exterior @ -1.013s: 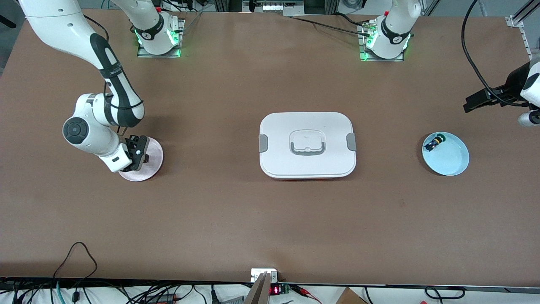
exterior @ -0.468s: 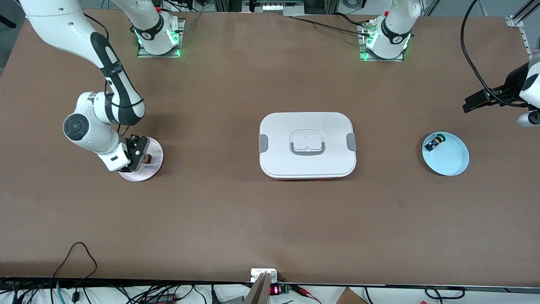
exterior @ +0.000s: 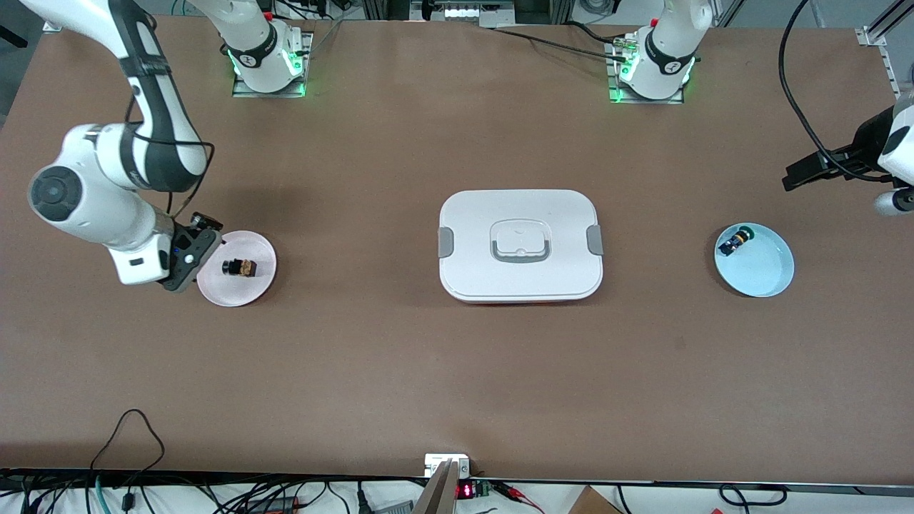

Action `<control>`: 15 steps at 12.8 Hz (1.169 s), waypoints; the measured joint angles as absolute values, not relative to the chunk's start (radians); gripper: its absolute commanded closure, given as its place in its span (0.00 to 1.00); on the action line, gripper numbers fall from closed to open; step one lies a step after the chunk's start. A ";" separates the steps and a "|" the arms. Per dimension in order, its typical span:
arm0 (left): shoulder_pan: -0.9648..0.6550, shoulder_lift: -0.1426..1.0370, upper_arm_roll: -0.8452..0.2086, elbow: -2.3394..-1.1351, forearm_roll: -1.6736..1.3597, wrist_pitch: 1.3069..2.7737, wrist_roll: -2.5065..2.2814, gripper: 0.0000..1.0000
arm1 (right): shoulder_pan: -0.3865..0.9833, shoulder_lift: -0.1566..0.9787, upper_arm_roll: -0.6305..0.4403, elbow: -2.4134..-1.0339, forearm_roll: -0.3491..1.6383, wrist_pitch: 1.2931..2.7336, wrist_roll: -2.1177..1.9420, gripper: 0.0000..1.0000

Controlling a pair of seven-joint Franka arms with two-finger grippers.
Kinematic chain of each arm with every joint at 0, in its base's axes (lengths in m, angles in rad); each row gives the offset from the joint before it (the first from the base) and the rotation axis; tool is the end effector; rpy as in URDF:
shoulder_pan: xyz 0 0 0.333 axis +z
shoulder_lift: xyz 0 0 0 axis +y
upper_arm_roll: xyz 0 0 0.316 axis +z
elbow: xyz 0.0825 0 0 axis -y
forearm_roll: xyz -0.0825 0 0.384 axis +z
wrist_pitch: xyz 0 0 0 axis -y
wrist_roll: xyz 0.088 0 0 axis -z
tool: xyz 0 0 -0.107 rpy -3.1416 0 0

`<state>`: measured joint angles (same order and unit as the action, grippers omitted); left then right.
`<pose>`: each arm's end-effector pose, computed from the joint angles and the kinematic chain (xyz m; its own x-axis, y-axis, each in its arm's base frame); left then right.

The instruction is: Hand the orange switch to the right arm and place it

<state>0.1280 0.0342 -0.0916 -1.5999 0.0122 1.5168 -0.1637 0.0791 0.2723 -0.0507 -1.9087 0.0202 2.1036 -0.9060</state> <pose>0.5561 0.0224 0.5876 0.9734 0.1989 -0.1138 0.1969 -0.9800 -0.0280 0.6056 0.0195 0.3494 0.6002 0.7985 -0.0452 0.7961 -0.6019 -0.0623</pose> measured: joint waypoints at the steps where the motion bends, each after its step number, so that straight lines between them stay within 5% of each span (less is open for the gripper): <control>1: 0.128 0.034 -0.092 -1.600 0.012 1.517 -0.164 0.00 | 0.078 0.263 -0.052 -1.864 0.020 2.014 -0.796 0.00; 10: 0.127 0.036 -0.091 -1.601 0.011 1.517 -0.167 0.00 | 0.090 0.229 -0.045 -1.518 0.019 1.430 0.011 0.00; 15: 0.128 0.042 -0.089 -1.602 0.007 1.517 -0.168 0.00 | 0.002 0.214 -0.095 -1.325 0.016 1.435 0.023 0.00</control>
<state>0.1275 0.0419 -0.0887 -1.6024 0.0072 1.5168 -0.1680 0.0024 0.2142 -0.0947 -1.3248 0.0155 1.4350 0.0235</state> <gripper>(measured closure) 0.000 0.000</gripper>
